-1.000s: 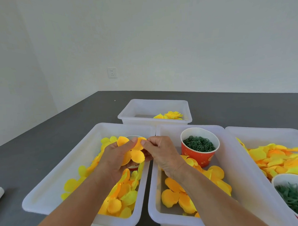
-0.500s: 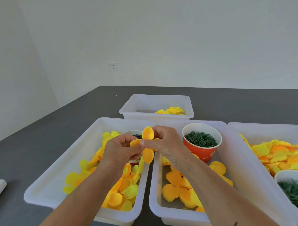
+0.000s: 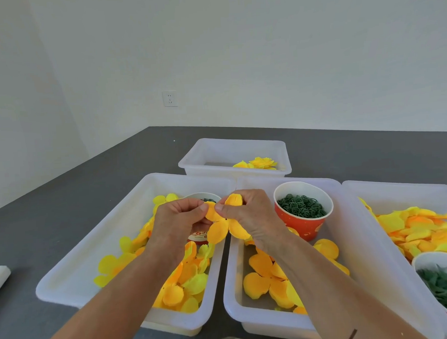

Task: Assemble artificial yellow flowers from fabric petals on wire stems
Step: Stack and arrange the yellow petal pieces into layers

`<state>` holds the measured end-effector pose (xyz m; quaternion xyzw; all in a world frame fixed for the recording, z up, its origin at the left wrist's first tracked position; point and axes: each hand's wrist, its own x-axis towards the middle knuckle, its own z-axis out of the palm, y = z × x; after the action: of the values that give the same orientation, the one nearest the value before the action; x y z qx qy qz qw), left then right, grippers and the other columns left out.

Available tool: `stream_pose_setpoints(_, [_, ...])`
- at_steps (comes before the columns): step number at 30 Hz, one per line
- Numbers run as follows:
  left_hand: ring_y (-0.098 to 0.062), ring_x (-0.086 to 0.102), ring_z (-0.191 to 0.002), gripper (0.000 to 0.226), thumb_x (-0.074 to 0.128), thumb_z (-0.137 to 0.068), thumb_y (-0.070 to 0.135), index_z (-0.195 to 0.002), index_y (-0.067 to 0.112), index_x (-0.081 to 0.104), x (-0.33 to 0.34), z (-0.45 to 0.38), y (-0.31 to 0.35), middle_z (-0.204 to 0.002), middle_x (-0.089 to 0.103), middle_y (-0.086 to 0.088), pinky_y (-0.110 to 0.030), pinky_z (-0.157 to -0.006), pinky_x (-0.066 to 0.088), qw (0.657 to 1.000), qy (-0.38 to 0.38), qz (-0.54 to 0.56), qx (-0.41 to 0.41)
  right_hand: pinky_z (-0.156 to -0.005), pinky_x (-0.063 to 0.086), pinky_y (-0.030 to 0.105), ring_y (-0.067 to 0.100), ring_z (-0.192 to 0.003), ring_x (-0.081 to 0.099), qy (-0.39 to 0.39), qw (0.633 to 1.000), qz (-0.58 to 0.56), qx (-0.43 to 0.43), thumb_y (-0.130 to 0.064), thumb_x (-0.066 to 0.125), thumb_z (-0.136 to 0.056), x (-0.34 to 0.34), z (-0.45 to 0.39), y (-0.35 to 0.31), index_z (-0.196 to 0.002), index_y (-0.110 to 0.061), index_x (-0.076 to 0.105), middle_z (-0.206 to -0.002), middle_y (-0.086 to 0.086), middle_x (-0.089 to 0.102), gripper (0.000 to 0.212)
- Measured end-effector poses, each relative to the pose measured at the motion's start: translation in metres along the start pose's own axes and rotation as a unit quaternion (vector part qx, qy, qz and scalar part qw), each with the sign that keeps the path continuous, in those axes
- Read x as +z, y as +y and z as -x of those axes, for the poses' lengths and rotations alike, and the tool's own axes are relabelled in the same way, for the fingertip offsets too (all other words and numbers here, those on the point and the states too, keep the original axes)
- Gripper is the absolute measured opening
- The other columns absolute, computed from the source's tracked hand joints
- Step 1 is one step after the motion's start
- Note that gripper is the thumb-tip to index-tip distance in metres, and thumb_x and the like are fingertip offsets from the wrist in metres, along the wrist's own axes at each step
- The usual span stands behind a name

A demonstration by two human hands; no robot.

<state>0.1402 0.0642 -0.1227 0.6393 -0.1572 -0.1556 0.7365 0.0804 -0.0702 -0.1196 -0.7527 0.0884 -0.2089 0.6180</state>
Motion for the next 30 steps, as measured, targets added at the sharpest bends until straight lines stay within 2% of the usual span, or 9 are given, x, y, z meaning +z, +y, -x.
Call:
stream_pose_setpoints(6, [-0.021,0.063,-0.062,0.011,0.058,-0.086,0.0,-0.084,-0.002,0.068,-0.004,-0.003,0.0,-0.067,0.069,-0.011,-0.026,-0.056,0.056,1.0,-0.007,0.01,-0.014,-0.059,0.052,0.027,0.009,-0.06,0.063,-0.011,0.997,-0.066,0.049,-0.008,0.076,-0.075,0.0,0.002,0.0,-0.063,-0.021,0.07,-0.062,-0.002,0.068,0.019])
stream_pose_setpoints(8, [-0.017,0.062,-0.058,0.015,0.059,-0.087,0.001,-0.08,0.006,0.07,-0.002,-0.001,-0.003,-0.062,0.067,-0.007,-0.022,-0.05,0.052,0.997,0.023,-0.064,0.041,-0.062,0.049,0.024,0.006,-0.064,0.06,0.003,1.0,0.01,0.013,-0.01,0.075,-0.076,0.001,0.003,0.0,-0.067,-0.019,0.071,-0.068,0.0,0.067,0.013])
stream_pose_setpoints(10, [-0.011,0.06,-0.055,0.021,0.06,-0.087,0.003,-0.075,0.018,0.07,0.002,0.002,-0.004,-0.057,0.065,0.001,-0.018,-0.045,0.047,0.974,0.056,-0.174,0.133,-0.069,0.047,0.022,0.006,-0.074,0.059,0.02,0.993,0.108,-0.042,-0.014,0.074,-0.079,0.003,0.004,-0.001,-0.075,-0.015,0.072,-0.078,0.001,0.066,0.004])
stream_pose_setpoints(12, [-0.008,0.06,-0.055,0.023,0.061,-0.086,0.005,-0.074,0.023,0.069,0.006,0.004,-0.004,-0.055,0.064,0.005,-0.017,-0.046,0.047,0.966,0.052,-0.191,0.169,-0.071,0.046,0.018,0.005,-0.075,0.058,0.03,0.987,0.13,-0.089,-0.014,0.071,-0.081,0.004,0.004,-0.002,-0.081,-0.01,0.073,-0.077,-0.003,0.065,0.005])
stream_pose_setpoints(16, [-0.016,0.06,-0.058,0.016,0.058,-0.089,0.008,-0.08,0.007,0.071,0.006,0.0,-0.003,-0.063,0.066,-0.007,-0.022,-0.046,0.047,0.993,0.016,-0.096,0.07,-0.063,0.04,0.007,0.0,-0.069,0.054,0.028,0.984,0.145,-0.097,-0.013,0.066,-0.086,0.004,0.003,-0.002,-0.086,-0.007,0.073,-0.072,-0.009,0.06,0.009])
stream_pose_setpoints(21, [-0.024,0.063,-0.058,0.016,0.055,-0.089,0.004,-0.08,0.001,0.069,-0.002,-0.003,0.0,-0.065,0.068,-0.013,-0.034,-0.057,0.055,0.999,-0.024,-0.002,-0.026,-0.064,0.048,0.018,0.002,-0.067,0.057,0.011,0.995,0.084,-0.046,-0.014,0.069,-0.083,0.006,0.003,0.0,-0.08,-0.013,0.073,-0.069,-0.008,0.063,0.006])
stream_pose_setpoints(26, [-0.023,0.064,-0.06,0.014,0.059,-0.086,0.01,-0.083,-0.001,0.068,0.0,-0.003,0.001,-0.068,0.068,-0.014,-0.033,-0.058,0.057,0.997,-0.039,0.047,-0.051,-0.054,0.047,0.014,0.002,-0.058,0.056,0.031,0.999,-0.009,0.024,-0.01,0.07,-0.081,0.008,0.003,-0.002,-0.067,-0.02,0.069,-0.064,-0.005,0.064,0.018])
stream_pose_setpoints(28, [-0.027,0.06,-0.061,0.019,0.062,-0.086,0.017,-0.083,-0.001,0.07,0.005,-0.002,-0.003,-0.069,0.065,-0.018,-0.037,-0.062,0.054,1.0,-0.005,-0.015,-0.023,-0.062,0.047,0.019,0.005,-0.064,0.056,0.086,0.995,0.05,0.0,-0.01,0.069,-0.082,0.011,0.001,0.0,-0.069,-0.015,0.07,-0.067,-0.003,0.063,0.013])
stream_pose_setpoints(30, [-0.03,0.055,-0.06,0.023,0.062,-0.088,0.019,-0.08,-0.002,0.069,0.01,0.0,-0.006,-0.068,0.062,-0.021,-0.038,-0.06,0.051,0.997,0.027,-0.072,0.026,-0.07,0.046,0.021,0.007,-0.072,0.056,0.1,0.985,0.131,-0.056,-0.012,0.067,-0.083,0.014,0.001,-0.001,-0.078,-0.008,0.071,-0.073,-0.003,0.063,0.008])
